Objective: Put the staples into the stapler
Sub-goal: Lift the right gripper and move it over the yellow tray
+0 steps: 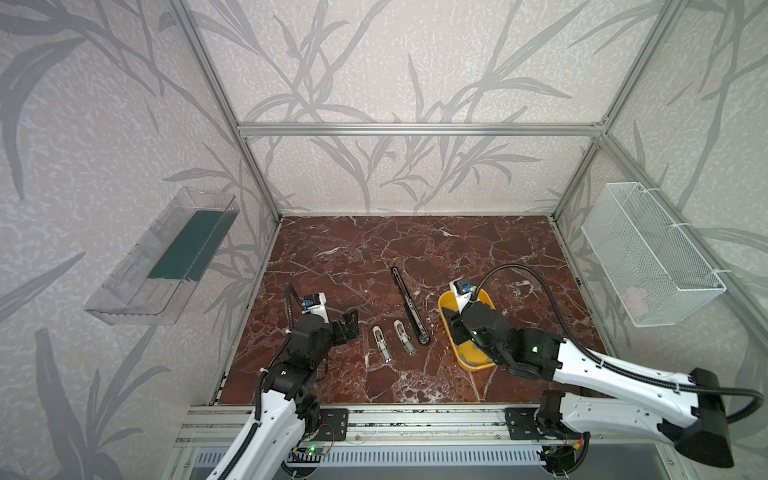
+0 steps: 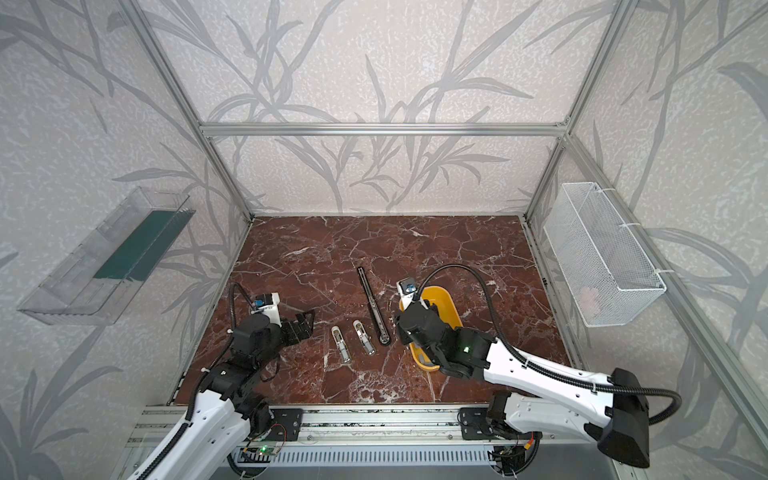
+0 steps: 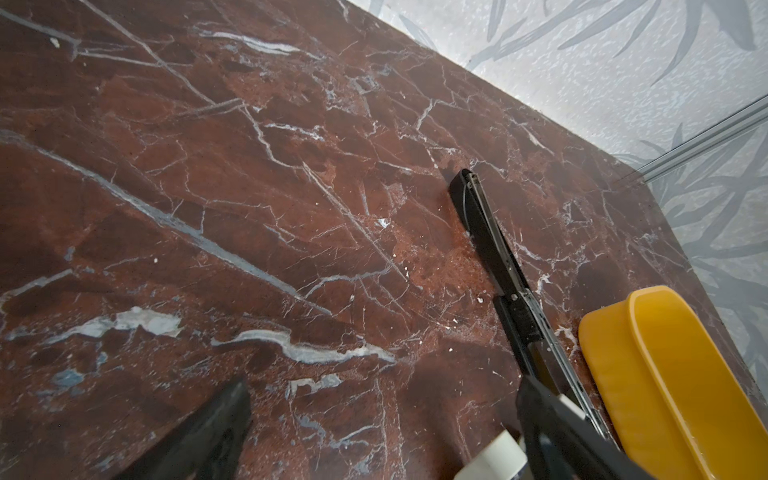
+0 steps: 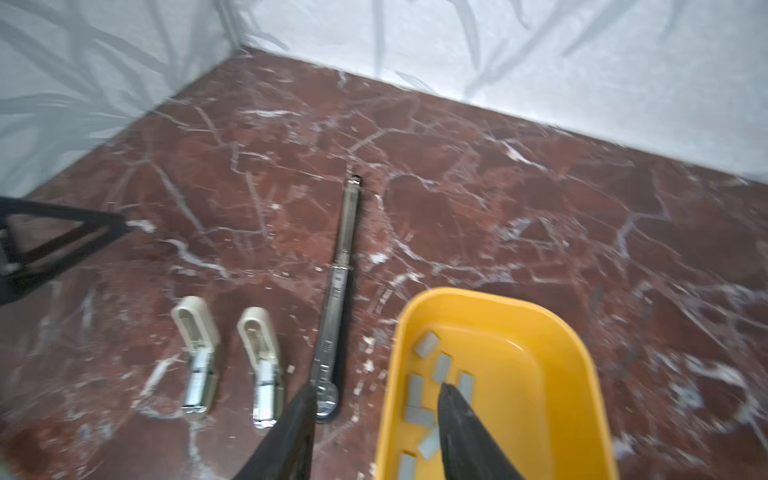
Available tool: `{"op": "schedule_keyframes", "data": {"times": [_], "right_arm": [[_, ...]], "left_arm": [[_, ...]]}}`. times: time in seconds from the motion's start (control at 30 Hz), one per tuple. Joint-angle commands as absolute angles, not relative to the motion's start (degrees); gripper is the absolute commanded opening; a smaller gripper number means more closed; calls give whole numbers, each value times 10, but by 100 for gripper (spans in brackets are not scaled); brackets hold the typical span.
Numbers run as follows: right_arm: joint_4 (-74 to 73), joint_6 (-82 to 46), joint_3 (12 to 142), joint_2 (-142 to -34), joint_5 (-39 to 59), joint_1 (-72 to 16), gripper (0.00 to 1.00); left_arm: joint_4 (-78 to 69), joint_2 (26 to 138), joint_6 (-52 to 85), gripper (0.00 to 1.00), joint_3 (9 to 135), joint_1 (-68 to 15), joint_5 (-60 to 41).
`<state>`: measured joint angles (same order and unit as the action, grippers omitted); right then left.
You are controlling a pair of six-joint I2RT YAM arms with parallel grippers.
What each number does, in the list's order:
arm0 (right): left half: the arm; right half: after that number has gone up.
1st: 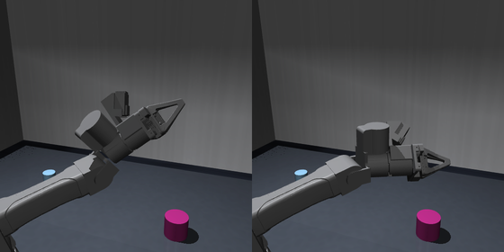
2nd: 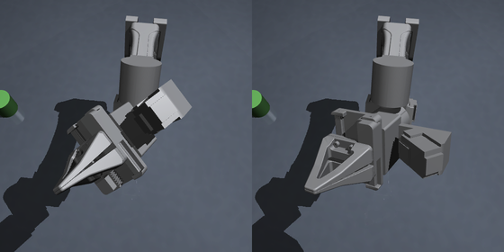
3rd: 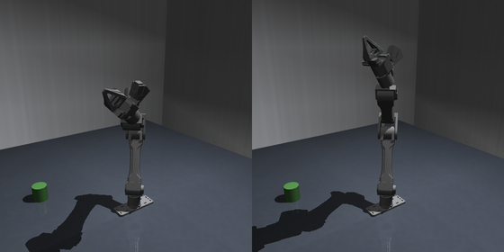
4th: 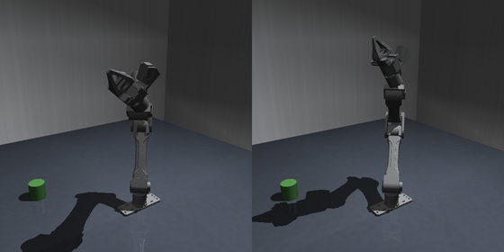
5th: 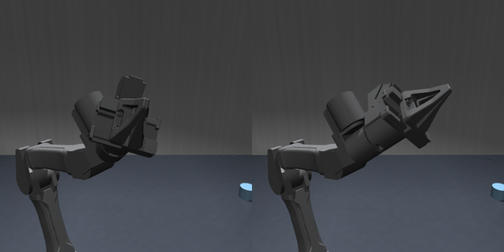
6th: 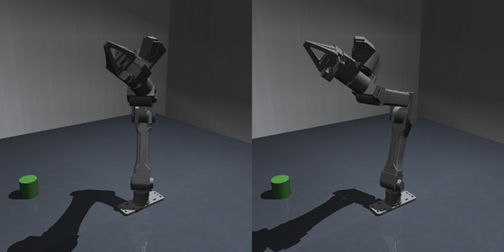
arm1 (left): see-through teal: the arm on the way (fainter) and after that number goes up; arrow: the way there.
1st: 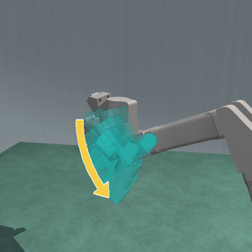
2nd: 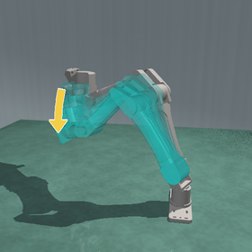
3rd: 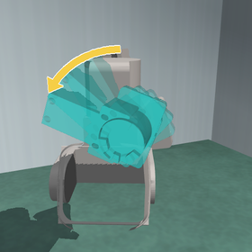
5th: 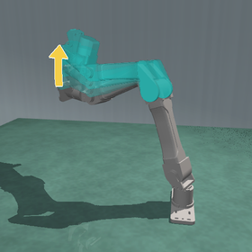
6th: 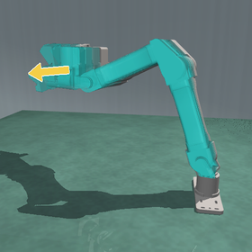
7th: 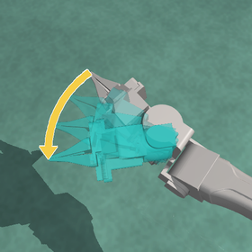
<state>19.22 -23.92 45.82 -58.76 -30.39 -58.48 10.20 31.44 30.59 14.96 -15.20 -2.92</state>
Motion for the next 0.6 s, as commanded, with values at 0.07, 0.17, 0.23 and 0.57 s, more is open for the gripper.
{"op": "schedule_keyframes", "data": {"times": [0.07,0.17,0.23,0.57], "right_arm": [[316,-296,403,-547,-264,-483,49],[308,-310,374,-545,-196,-442,48],[303,-312,365,-560,-157,-429,45],[288,-346,363,-636,-153,-429,42]], "left_arm": [[86,340,293,99,164,-150,-33],[65,347,283,99,158,-150,-66],[62,348,284,99,158,-151,-59],[67,366,286,99,163,-151,-48]]}}
